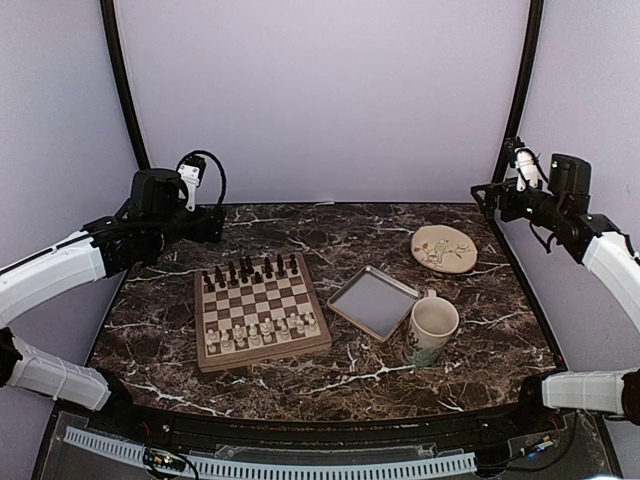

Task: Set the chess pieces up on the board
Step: Reset both arms

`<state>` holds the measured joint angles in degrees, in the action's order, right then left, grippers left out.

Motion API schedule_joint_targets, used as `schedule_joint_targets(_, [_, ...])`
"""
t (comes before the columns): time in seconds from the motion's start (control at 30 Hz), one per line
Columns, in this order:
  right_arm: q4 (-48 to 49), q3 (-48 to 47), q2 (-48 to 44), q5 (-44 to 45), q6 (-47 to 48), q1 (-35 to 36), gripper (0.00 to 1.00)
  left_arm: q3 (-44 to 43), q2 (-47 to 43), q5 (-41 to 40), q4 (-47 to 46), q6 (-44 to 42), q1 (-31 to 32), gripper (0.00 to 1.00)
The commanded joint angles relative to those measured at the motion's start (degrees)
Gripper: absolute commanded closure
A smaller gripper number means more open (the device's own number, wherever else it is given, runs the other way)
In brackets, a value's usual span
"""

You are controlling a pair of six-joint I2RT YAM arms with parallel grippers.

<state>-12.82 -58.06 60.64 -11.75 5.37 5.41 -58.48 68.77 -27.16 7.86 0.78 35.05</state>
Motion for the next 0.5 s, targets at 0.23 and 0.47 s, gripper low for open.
schedule_joint_targets(0.23, [6.4, 4.2, -1.5, -6.7, -5.5, -8.9, 0.00, 9.8, -8.8, -0.9, -8.8, 3.0, -6.3, 0.01])
schedule_joint_targets(0.47, [6.2, 3.8, -1.4, -8.4, -5.8, -10.2, 0.00, 9.9, -9.2, -0.7, -8.1, 2.2, -6.4, 0.01])
